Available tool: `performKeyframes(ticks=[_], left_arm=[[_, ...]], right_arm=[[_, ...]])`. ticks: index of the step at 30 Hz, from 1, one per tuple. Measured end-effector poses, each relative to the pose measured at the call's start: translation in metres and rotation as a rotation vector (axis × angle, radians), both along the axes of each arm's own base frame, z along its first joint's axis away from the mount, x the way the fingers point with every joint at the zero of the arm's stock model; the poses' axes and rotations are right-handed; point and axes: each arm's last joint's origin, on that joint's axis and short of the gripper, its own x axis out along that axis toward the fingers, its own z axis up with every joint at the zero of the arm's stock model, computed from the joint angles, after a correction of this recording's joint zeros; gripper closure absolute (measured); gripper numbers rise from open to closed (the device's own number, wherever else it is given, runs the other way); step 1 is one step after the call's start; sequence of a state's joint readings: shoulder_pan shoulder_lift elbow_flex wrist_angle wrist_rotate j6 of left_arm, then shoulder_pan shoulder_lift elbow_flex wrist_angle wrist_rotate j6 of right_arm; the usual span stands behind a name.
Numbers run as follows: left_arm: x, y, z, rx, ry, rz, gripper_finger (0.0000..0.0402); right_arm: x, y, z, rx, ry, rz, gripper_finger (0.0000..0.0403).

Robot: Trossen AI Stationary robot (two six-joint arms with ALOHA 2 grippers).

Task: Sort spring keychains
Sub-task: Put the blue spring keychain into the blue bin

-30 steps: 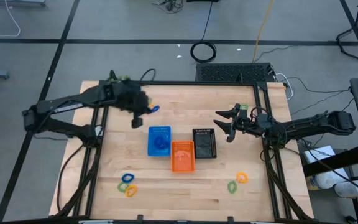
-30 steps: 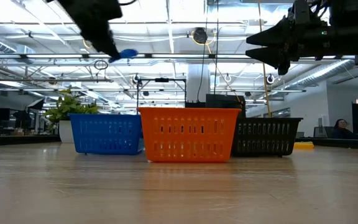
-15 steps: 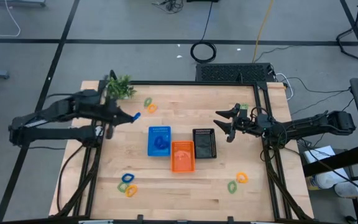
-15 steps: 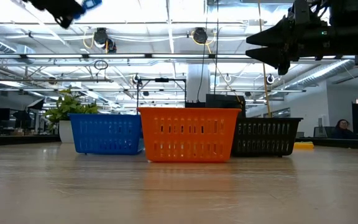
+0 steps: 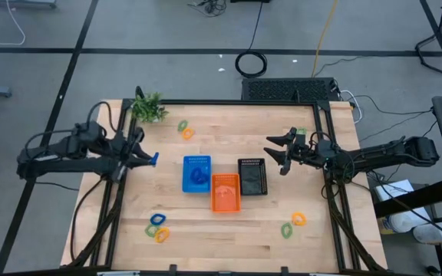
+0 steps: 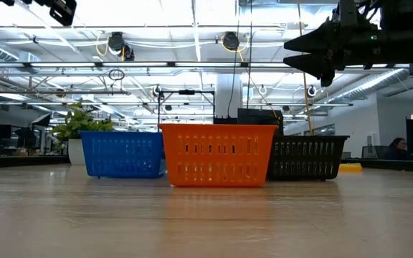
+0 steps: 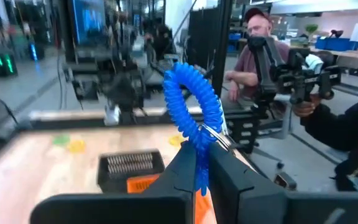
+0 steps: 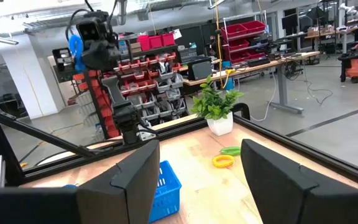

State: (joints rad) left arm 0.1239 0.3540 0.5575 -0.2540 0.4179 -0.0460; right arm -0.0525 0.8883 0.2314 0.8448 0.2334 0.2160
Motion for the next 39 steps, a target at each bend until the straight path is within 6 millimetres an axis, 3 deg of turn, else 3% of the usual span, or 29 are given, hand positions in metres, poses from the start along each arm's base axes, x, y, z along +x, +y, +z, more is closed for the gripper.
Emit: performKeyframes(ticks=[12,26,39], left_arm=[[0.038,-0.001,-0.005,-0.074,0.134,-0.003,0.038],[0.106,-0.008,-0.008,0.002,0.574,0.166,0.038],[0.148,-0.01,-0.054,0.071,0.855,0.202,0.038]], right_arm=[[0.0,0.0,0.0,0.0,0.004,0.0,0.019],[0.0,0.0,-0.001,0.0,0.005,-0.001,0.019],[0.0,0.0,-0.001,0.001,0.008,-0.001,0.019]])
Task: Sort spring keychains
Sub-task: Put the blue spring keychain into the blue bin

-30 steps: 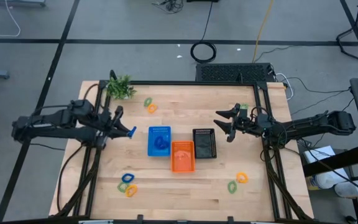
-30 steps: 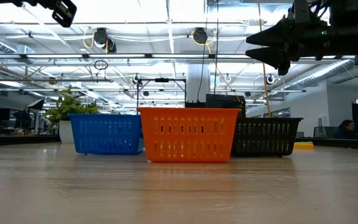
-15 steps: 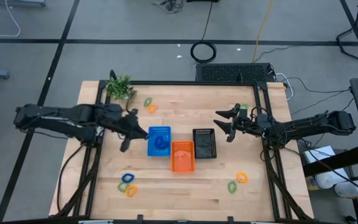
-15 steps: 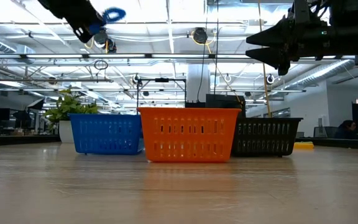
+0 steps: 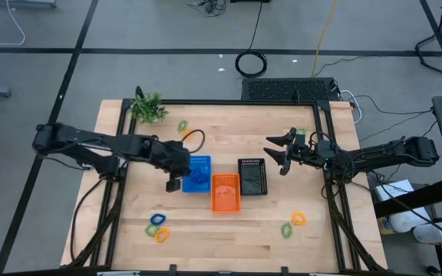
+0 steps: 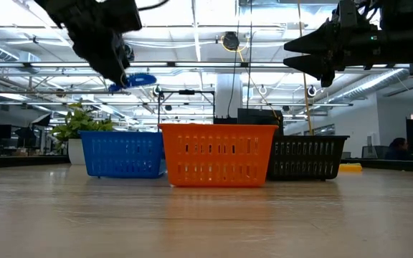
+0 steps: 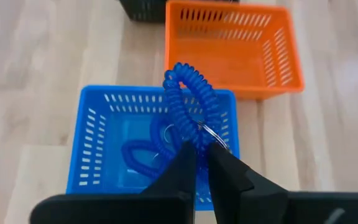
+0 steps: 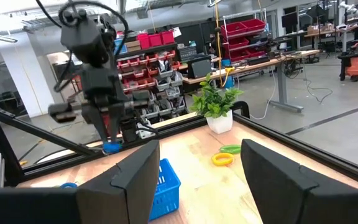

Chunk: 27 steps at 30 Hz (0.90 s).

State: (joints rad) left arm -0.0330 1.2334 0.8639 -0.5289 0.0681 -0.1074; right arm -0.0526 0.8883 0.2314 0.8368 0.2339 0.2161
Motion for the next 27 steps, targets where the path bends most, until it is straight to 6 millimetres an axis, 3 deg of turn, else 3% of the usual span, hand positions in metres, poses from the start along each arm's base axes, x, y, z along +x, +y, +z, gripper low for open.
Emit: performKeyframes(ticks=[10,27], left_arm=[[0.013,0.002,-0.021,0.071,0.081,0.016,0.0353],[0.014,0.004,-0.019,0.147,0.052,0.054,0.0351]], right_arm=[[0.0,0.0,0.0,0.0,-0.001,0.0,0.019],[0.0,0.0,0.0,0.0,0.0,0.0,0.019]])
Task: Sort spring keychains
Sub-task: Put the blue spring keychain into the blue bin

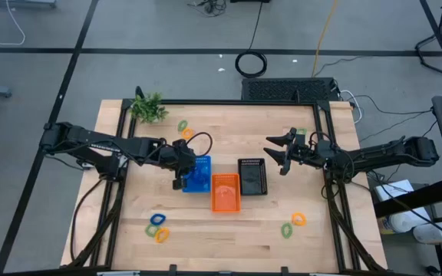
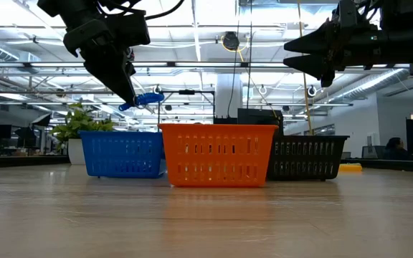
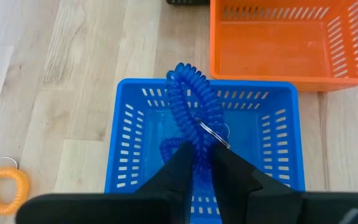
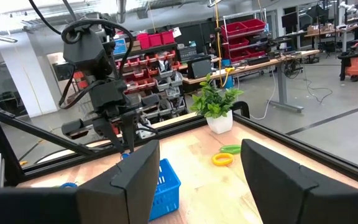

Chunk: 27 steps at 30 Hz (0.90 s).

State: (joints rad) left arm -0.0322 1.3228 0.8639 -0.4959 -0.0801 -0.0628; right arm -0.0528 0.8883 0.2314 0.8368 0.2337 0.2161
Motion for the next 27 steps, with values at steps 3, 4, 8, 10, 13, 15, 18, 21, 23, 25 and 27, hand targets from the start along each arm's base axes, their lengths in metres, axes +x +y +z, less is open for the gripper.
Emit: performKeyframes(ticks=[3,4,8,10,13,15,18,21,23,25,27], left_arm=[[0.0,0.0,0.0,0.0,0.0,-0.001,0.035],[0.0,0.0,0.0,0.001,0.0,0.0,0.035],[0.0,0.0,0.0,0.003,0.001,-0.004,0.035],[0.0,0.0,0.0,0.004,0.001,-0.005,0.035],[0.0,0.0,0.0,0.01,0.001,-0.014,0.035],[0.0,0.0,0.0,0.016,0.003,-0.022,0.035],[0.0,0.0,0.0,0.018,0.003,-0.025,0.035],[0.0,0.003,0.0,0.019,0.003,-0.015,0.035],[0.0,0.006,0.0,0.019,0.003,-0.002,0.035],[0.0,0.008,0.0,0.016,0.002,0.012,0.035],[0.0,0.01,0.0,0.01,0.002,0.028,0.035]], right_arm=[[0.0,0.0,0.0,0.0,0.0,0.0,0.019],[0.0,0.0,0.0,0.0,0.0,0.0,0.019],[0.0,0.0,0.0,0.0,0.001,0.0,0.019],[0.0,0.0,0.0,0.0,0.002,0.0,0.019],[0.0,0.0,0.0,0.0,0.002,0.0,0.019],[0.0,0.0,0.0,0.0,0.002,0.0,0.019],[0.0,0.0,0.0,0.0,0.002,0.0,0.019],[0.0,0.0,0.0,0.0,0.002,0.0,0.019],[0.0,0.0,0.0,0.0,0.002,0.0,0.019],[0.0,0.0,0.0,0.0,0.001,0.0,0.019],[0.0,0.0,0.0,0.0,0.001,0.0,0.019]])
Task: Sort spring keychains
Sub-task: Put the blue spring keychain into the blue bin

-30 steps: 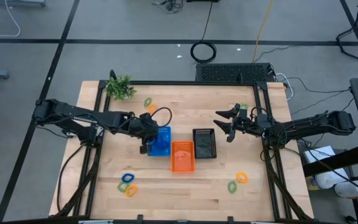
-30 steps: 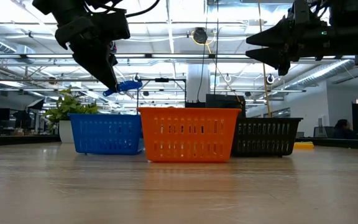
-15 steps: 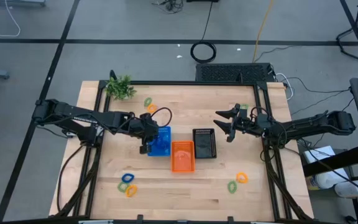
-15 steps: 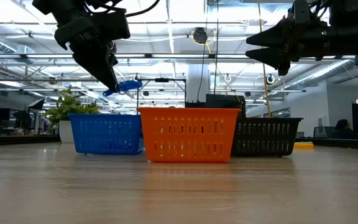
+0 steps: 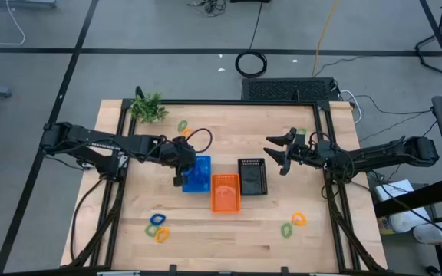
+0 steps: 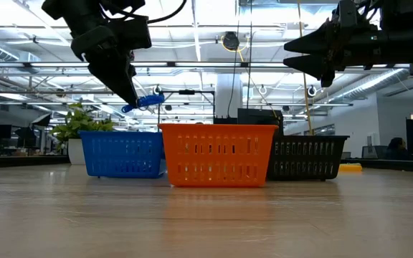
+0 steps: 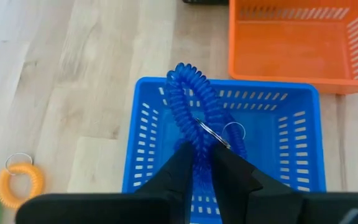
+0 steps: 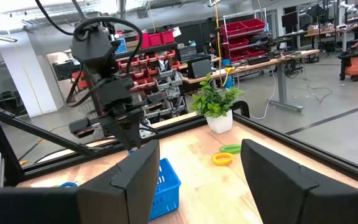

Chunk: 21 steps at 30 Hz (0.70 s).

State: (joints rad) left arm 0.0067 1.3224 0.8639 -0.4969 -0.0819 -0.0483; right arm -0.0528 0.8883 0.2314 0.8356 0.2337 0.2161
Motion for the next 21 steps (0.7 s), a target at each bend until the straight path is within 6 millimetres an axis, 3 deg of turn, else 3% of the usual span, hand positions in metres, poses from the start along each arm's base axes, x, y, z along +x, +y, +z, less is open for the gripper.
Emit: performKeyframes(ticks=[21], left_arm=[[-0.0022,0.0017,-0.0088,-0.004,-0.001,0.01,0.035]], right_arm=[[0.0,0.0001,0.0001,-0.003,0.0,0.0,0.019]])
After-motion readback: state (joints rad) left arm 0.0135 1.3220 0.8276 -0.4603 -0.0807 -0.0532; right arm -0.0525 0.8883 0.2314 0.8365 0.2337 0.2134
